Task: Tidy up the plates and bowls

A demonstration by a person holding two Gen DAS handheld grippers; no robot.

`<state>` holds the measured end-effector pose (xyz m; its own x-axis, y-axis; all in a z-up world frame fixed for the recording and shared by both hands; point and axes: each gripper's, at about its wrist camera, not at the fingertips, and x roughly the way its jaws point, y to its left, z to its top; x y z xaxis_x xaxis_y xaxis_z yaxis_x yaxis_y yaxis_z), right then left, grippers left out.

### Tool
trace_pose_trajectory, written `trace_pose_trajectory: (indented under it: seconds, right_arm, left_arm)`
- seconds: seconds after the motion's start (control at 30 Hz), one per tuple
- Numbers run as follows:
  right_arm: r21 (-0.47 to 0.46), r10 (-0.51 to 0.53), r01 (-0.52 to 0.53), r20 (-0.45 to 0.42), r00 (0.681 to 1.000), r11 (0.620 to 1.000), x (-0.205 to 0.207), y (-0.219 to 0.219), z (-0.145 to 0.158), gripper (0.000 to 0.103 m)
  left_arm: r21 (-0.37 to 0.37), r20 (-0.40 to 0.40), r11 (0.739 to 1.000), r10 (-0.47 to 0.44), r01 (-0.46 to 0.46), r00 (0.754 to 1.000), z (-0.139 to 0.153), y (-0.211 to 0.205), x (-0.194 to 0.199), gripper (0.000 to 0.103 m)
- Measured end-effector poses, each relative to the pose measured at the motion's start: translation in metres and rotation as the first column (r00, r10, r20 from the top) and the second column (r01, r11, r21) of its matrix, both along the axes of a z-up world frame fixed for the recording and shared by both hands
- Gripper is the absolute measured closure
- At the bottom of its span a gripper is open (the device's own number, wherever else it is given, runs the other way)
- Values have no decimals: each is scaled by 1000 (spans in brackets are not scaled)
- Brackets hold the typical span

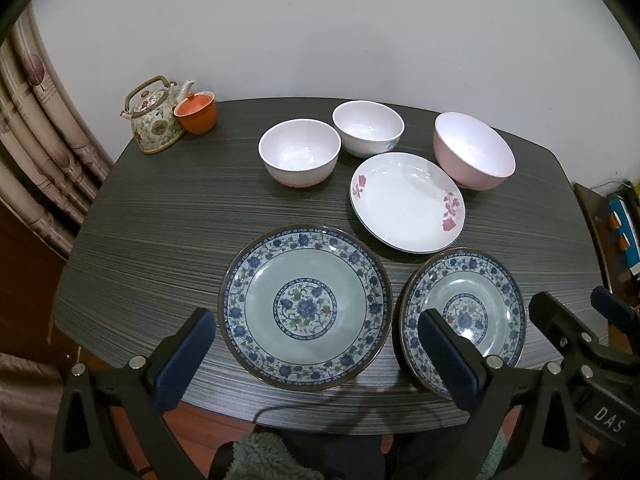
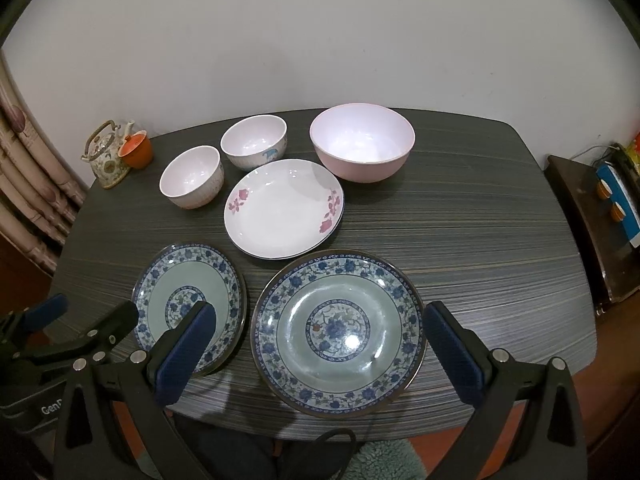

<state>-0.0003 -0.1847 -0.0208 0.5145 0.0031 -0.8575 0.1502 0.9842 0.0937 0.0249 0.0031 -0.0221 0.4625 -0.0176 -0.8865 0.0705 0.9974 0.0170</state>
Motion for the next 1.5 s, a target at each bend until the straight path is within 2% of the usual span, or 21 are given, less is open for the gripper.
trace_pose_trajectory:
  seconds: [1.0, 1.1, 1.3, 1.4, 1.5]
  right_arm:
    - [18, -5, 6, -19, 1000, 1000, -1, -1, -7, 0]
    - [27, 7, -7, -16, 1000, 1000, 1, -1, -8, 0]
    - [98, 54, -52, -14, 998, 994, 6, 0, -15, 1]
    - [168, 110, -106, -19, 994, 980, 12, 0, -24, 8]
    - [251, 138, -124, -40, 990, 960, 20, -2, -35, 17]
  left_arm:
    - [-12, -12, 1000, 16, -16, 1000, -5, 8, 3, 0]
    - [-36, -17, 999, 24, -24, 1000, -8, 14, 5, 0]
    - [-152, -59, 986, 64, -72, 996, -18, 43, 16, 0]
    - [-233, -105, 965, 98, -120, 990, -26, 66, 24, 0]
    - [-271, -128, 950, 127, -158, 984, -32, 83, 29, 0]
